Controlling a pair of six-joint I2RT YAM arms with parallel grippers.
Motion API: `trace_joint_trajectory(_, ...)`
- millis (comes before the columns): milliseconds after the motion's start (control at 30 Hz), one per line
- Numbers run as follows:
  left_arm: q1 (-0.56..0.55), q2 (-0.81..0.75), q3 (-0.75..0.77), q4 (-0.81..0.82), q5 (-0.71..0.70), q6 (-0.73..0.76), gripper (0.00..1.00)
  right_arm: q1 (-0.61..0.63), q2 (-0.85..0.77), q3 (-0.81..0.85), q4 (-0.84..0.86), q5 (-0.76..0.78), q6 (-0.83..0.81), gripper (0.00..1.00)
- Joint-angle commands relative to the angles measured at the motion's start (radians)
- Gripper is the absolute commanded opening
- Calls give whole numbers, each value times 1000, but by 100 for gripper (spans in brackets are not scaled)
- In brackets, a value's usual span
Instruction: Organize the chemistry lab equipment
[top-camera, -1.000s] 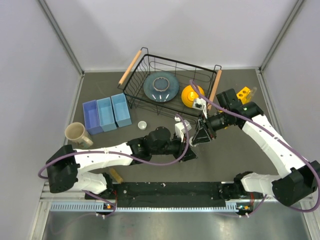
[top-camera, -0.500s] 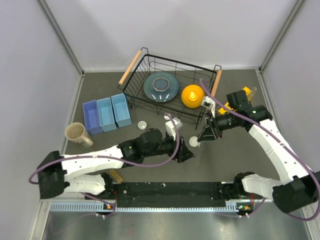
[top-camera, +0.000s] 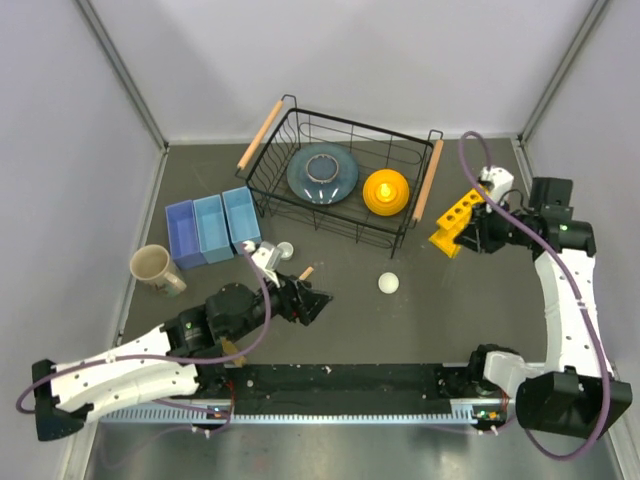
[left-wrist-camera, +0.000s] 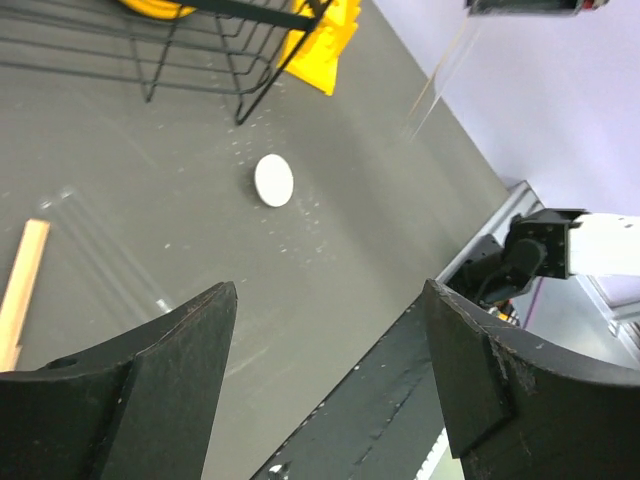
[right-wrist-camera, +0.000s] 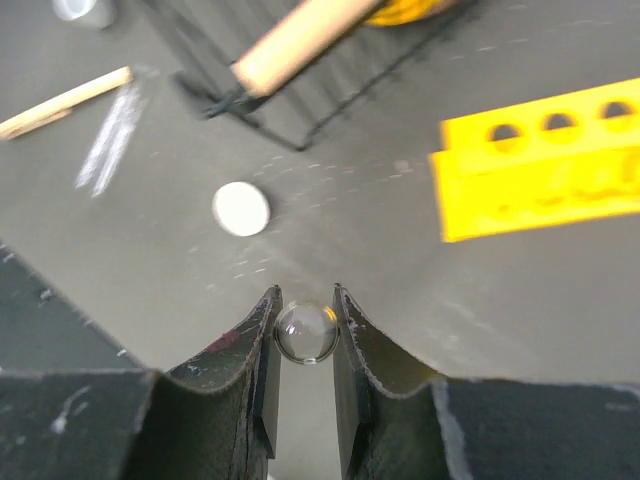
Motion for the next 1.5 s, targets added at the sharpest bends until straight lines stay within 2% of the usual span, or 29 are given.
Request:
trace_joint_trajectory(0,3,-107,-75,-103,-100,-39,80,-113,53,111,163,79,-48,14)
trace_joint_trajectory(267,3,-202,-154,-146,-129,-118,80,-130,156,182,369,158,-4,15)
trace_joint_trajectory(567,3,-224,-175,-167,-142,-127,81,-130,232,162,560,233,33,15)
trace_joint_trajectory(1467,3,-225,-181,-163,-156,-129,83,-130,373,120,647,248,47,16)
